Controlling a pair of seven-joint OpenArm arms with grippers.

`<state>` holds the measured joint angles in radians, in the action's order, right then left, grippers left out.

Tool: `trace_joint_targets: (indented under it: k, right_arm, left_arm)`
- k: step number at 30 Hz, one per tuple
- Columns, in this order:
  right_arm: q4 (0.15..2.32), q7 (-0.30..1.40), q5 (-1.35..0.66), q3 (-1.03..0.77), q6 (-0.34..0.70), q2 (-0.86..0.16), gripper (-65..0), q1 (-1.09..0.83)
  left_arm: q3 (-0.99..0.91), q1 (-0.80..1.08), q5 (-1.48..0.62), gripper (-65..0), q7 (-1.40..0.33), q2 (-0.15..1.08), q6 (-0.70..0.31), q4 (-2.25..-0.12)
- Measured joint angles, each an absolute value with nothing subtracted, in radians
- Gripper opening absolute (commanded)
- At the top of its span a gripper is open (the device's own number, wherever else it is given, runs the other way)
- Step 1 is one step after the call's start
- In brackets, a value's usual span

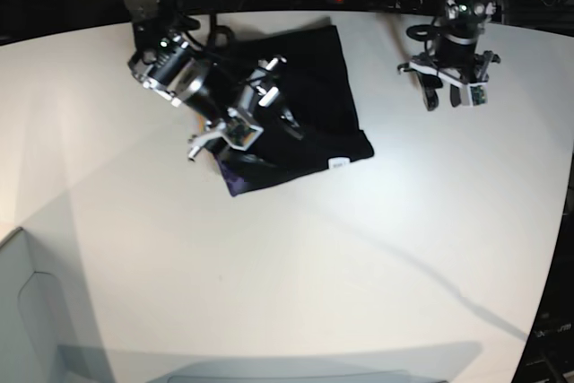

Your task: Fold the T-shirt properly

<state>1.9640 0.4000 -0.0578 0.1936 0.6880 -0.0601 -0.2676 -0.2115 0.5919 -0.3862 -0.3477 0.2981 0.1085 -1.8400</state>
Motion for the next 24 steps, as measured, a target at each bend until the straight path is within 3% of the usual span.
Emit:
trace_joint_targets:
  k: [5, 18, 24]
  right_arm:
    - [1.967, 0.408, -0.06, 0.144, 0.688, -0.092, -30.2, -0.406]
    - [1.964, 0.398, -0.064, 0.147, 0.688, -0.086, -30.2, -0.464]
    - [1.943, 0.398, -0.06, 0.257, 0.688, -0.104, -30.2, -0.482]
  left_arm:
    - [-0.212, 0.577, -0.384, -37.1, -0.35, 0.299, 0.109, -1.838]
    - [-0.213, 0.551, -0.387, -37.1, -0.348, 0.304, 0.109, -1.834]
    - [-0.213, 0.549, -0.386, -37.1, -0.348, 0.305, 0.109, -1.834]
